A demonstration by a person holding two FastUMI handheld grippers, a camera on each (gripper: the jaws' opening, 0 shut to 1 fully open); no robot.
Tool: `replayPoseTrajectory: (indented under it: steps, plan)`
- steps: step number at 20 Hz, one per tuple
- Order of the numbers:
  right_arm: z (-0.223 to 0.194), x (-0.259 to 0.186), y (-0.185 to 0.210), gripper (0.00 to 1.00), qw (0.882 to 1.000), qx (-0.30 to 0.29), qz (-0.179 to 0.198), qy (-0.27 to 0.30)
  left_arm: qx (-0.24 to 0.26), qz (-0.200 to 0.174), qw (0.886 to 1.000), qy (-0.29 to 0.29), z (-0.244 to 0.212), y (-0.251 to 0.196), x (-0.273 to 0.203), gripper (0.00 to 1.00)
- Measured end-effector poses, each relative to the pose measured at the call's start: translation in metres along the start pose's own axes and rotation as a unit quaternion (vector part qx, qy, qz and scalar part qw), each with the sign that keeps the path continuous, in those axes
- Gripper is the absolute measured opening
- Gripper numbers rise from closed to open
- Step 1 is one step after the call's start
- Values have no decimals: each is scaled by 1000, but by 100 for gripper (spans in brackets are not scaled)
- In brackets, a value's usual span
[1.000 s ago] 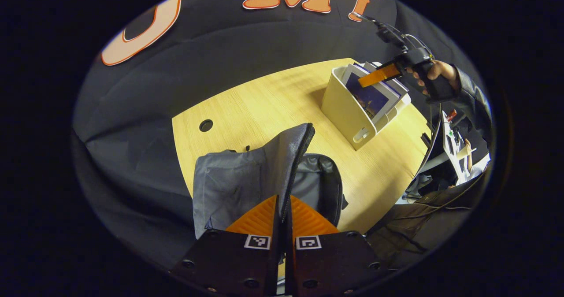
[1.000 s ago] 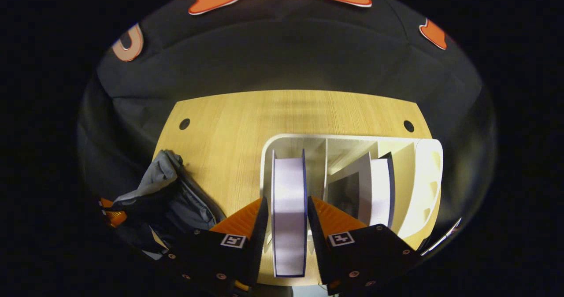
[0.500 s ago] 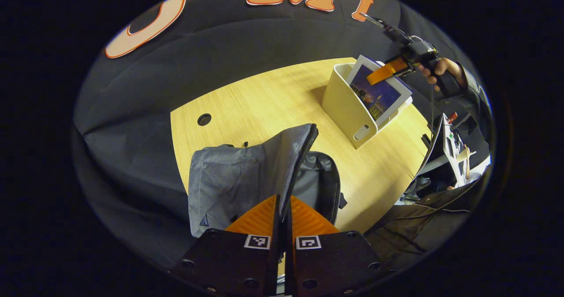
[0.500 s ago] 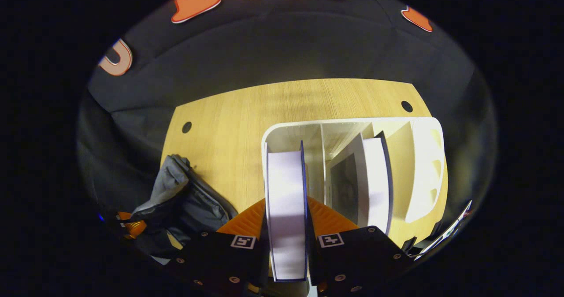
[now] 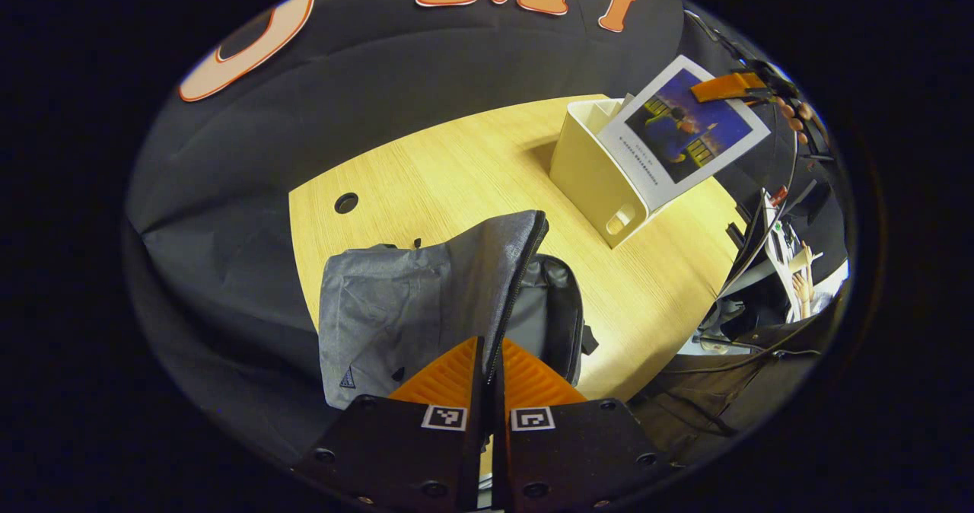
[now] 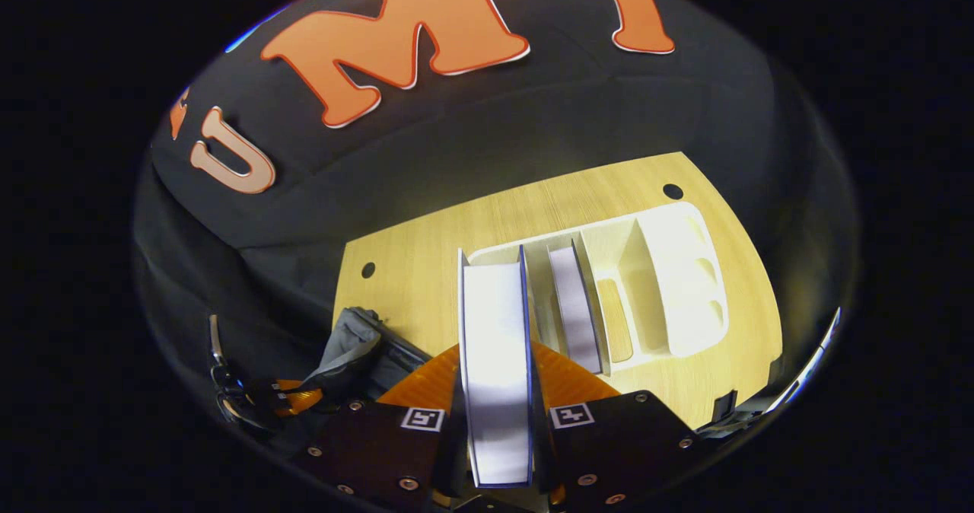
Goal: Open the schoolbag, grab two books from the bookshelf and put them into the schoolbag.
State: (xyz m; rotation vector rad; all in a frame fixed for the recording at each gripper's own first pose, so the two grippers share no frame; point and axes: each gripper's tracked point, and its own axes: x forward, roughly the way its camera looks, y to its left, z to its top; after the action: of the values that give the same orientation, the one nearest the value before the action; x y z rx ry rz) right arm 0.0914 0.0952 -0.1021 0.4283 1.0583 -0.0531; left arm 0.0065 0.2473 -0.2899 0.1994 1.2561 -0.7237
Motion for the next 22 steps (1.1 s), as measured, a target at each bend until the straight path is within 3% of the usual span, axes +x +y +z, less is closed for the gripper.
replayPoseTrajectory:
  steps: [4,10,12,13,14,16,22]
  plan:
    - [-16,-19,-4,36,1000,20,15,-10,-14,-2,1000,-3,-6,-2,6,7]
    - [-64,-23,21,35,996,56,74,-10,-28,0,1000,-8,-11,-6,11,7]
    - [-85,-17,41,35,992,77,103,-4,-33,0,999,-7,-13,-8,14,7]
    - [-94,-13,48,30,990,87,114,0,-39,4,999,-8,-13,-8,16,7]
    - [-104,-9,56,35,988,97,124,5,-46,9,999,-7,-15,-7,18,7]
    - [-118,2,73,35,984,110,142,10,-49,13,999,-8,-18,-8,19,7]
    - [-151,49,98,35,977,148,154,7,-34,32,999,-12,-14,-8,15,7]
